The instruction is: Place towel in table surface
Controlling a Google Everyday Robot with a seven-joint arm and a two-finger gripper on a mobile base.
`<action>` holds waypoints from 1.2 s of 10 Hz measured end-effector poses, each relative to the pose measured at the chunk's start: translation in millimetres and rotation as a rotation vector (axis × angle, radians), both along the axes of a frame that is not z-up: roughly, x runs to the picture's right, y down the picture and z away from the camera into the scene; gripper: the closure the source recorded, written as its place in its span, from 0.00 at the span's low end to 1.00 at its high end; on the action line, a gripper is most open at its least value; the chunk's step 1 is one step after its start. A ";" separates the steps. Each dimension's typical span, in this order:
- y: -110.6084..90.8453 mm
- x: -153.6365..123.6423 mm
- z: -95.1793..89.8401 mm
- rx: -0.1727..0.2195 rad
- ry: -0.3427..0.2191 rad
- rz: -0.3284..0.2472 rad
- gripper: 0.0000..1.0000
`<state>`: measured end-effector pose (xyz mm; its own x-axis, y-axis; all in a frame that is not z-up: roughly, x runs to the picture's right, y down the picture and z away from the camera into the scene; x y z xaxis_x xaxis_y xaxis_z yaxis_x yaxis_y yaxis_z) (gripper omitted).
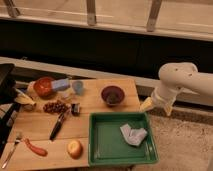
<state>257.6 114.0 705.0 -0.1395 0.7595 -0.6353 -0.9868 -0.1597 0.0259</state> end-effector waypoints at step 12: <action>7.3 -15.3 3.6 -0.007 -0.031 -0.023 0.20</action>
